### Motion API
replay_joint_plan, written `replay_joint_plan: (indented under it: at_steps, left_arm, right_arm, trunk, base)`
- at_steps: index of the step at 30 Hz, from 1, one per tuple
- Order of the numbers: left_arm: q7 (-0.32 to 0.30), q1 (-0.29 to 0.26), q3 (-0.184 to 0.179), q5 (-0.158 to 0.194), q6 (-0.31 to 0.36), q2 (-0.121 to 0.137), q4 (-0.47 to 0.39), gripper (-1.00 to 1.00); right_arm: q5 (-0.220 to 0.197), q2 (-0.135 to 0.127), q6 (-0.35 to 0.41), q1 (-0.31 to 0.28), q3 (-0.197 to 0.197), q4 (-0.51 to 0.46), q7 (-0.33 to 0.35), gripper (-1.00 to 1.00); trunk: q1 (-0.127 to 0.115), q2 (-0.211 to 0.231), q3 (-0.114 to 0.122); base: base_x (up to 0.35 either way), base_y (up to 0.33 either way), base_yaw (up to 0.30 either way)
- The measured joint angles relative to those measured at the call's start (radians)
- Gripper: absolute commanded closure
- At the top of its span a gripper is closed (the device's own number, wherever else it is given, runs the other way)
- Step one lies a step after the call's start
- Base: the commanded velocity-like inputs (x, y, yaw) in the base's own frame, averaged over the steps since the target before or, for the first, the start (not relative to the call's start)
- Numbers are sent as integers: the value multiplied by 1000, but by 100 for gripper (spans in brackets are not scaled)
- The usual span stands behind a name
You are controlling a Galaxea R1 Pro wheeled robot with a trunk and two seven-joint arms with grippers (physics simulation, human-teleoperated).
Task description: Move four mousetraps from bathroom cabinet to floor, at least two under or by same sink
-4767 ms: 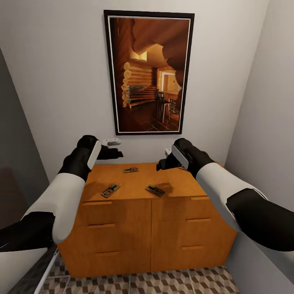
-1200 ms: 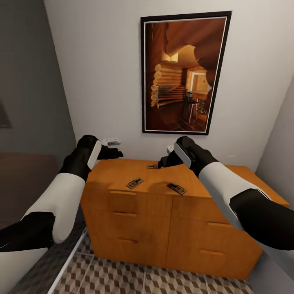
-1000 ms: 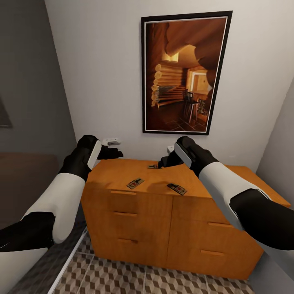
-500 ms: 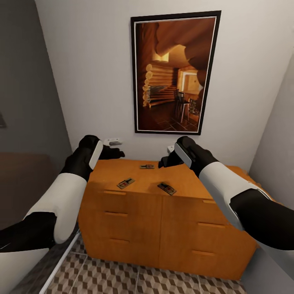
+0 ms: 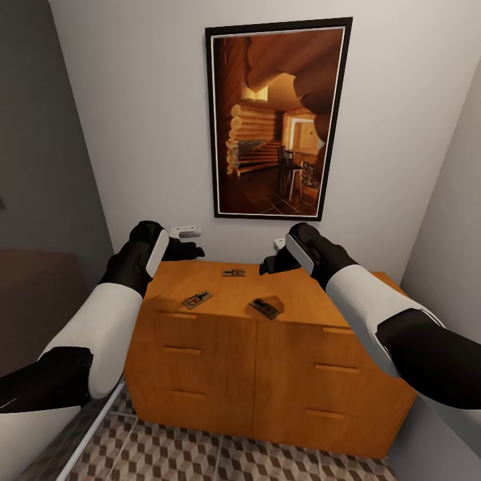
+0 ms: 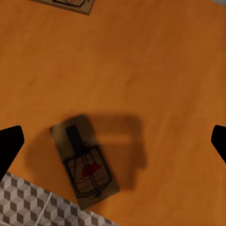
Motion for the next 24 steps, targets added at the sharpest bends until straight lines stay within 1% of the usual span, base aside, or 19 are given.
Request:
replay_joint_plan:
  at_steps: [13, 20, 24]
  left_arm:
    - [0, 0, 1, 0, 0, 0, 0, -100]
    - [0, 0, 0, 0, 0, 0, 0, -100]
    - [0, 0, 0, 0, 0, 0, 0, -100]
  right_arm:
    - [0, 0, 0, 0, 1, 0, 0, -100]
    - [0, 0, 0, 0, 2, 0, 0, -100]
    - [-1, 0, 0, 0, 2, 1, 0, -100]
  trunk:
    - [0, 0, 0]
    - [0, 0, 0]
    - [0, 0, 0]
  base:
    - [0, -2, 4]
    - [0, 0, 155]
    - [0, 0, 79]
